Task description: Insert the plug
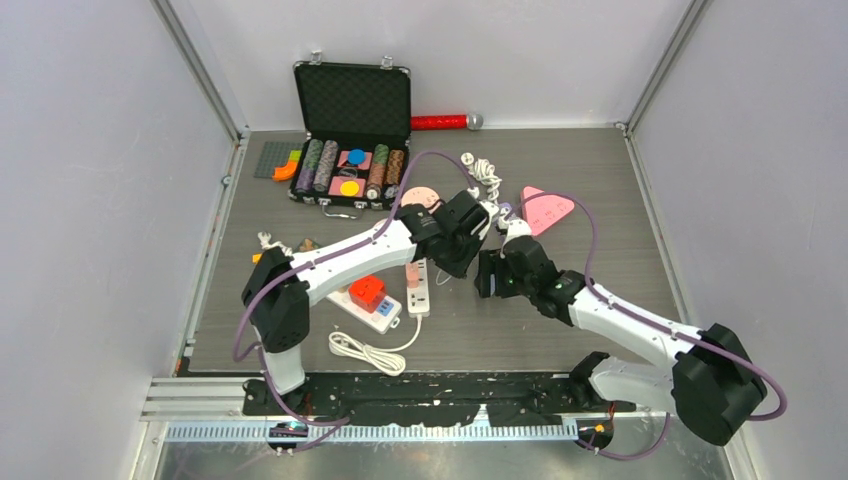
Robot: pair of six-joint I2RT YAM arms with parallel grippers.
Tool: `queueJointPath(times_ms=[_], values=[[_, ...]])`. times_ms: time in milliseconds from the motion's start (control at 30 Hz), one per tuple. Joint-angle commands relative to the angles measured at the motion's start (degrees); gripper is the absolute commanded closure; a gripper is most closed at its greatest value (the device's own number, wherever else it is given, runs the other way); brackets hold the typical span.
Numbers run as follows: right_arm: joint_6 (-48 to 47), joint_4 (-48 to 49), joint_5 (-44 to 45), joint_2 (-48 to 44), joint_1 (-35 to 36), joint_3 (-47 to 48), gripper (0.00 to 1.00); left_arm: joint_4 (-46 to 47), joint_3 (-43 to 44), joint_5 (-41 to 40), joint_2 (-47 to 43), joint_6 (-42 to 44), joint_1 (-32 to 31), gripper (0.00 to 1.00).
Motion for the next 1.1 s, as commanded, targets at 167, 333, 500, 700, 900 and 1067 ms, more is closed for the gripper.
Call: queueJointPath(times_ms=[167, 333, 500, 700, 900, 1067], values=[[-2.25, 9.47, 4.78, 7.23, 3.81, 1.82, 0.30, -2.28, 2.50, 3.15, -2.93, -2.59, 0.16, 1.00], [-1.86, 10.96, 8.43, 9.76, 5.33, 1.13, 0.35, -2.18, 2.55, 3.79, -3.45, -2.86, 0.24, 1.00], [-2.23, 11.77, 11.17, 11.42, 7.12, 1.49, 0.52, -2.50, 2.60, 4.12, -3.55, -2.74, 0.22, 1.00], [-0.99, 9.86, 12.59, 11.70, 7.74, 2.76, 0.79, -2.77, 2.20, 3.81, -4.54, -2.57, 0.35, 1.00], [3.29, 13.73, 9.63, 5.35, 8.35, -0.21, 0.95, -3.15, 0.13, 1.27, -7.84, -1.49, 0.92, 1.00], [7.93, 21.20, 10.27, 1.07, 12.28, -3.65, 0.95, -3.16, -4.17, -2.05, -11.69, -0.72, 1.81, 1.00]])
